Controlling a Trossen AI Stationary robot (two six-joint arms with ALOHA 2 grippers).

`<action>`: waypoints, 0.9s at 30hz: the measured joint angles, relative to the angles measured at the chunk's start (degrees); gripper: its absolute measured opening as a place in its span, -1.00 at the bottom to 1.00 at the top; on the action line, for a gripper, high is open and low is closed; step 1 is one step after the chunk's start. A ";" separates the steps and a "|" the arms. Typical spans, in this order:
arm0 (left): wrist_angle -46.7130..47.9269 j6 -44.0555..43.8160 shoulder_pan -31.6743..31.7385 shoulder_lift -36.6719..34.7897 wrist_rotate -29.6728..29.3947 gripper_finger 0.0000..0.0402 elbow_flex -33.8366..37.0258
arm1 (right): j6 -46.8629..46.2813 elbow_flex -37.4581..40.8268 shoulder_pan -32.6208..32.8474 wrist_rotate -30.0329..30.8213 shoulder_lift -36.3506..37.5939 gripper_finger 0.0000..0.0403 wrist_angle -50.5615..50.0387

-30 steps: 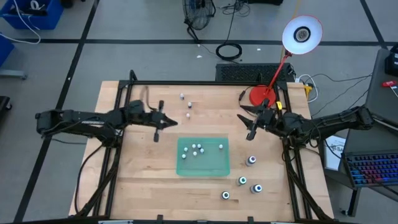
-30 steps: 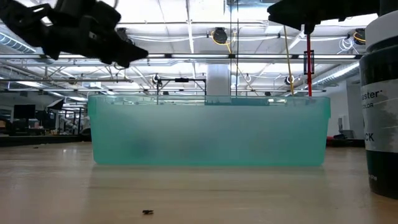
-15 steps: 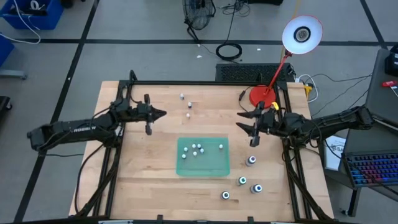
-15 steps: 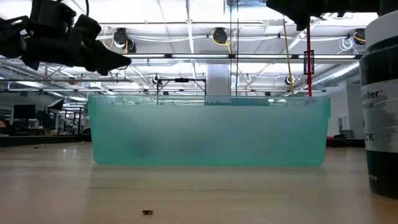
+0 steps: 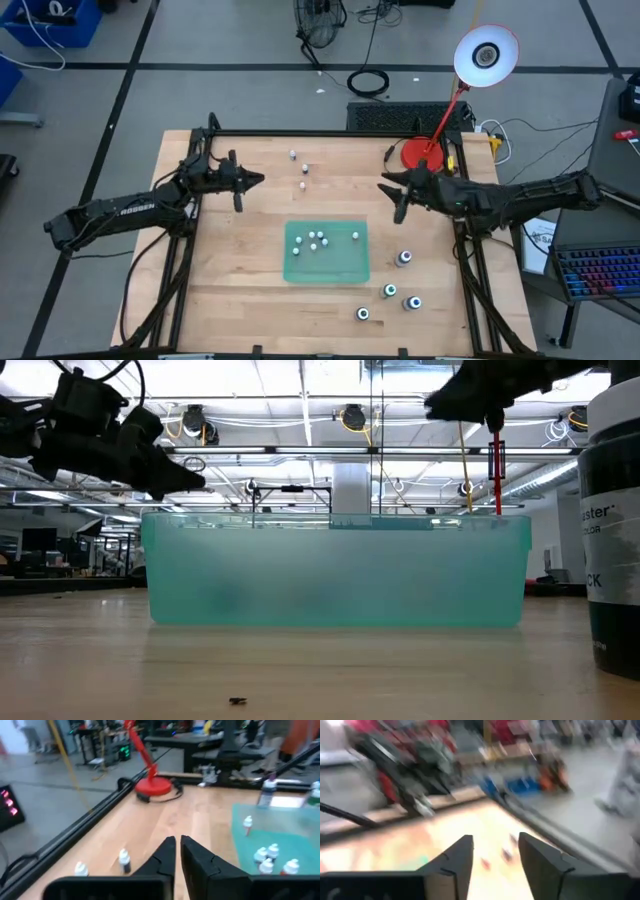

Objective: Pick & Place food coloring
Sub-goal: Put the small red food coloring bottle into the blue bin

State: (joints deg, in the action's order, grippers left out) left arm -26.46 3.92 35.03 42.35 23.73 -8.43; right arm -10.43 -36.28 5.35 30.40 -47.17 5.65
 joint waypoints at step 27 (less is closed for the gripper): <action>0.92 -1.25 -0.13 0.00 -2.83 -0.74 0.02 | -50.56 -7.57 -8.41 -22.21 -35.01 -1.00 -80.86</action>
State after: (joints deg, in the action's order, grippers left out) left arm -25.54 2.67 34.89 42.35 20.91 -8.40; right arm -60.99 -43.85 -3.06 8.19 -82.18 -75.22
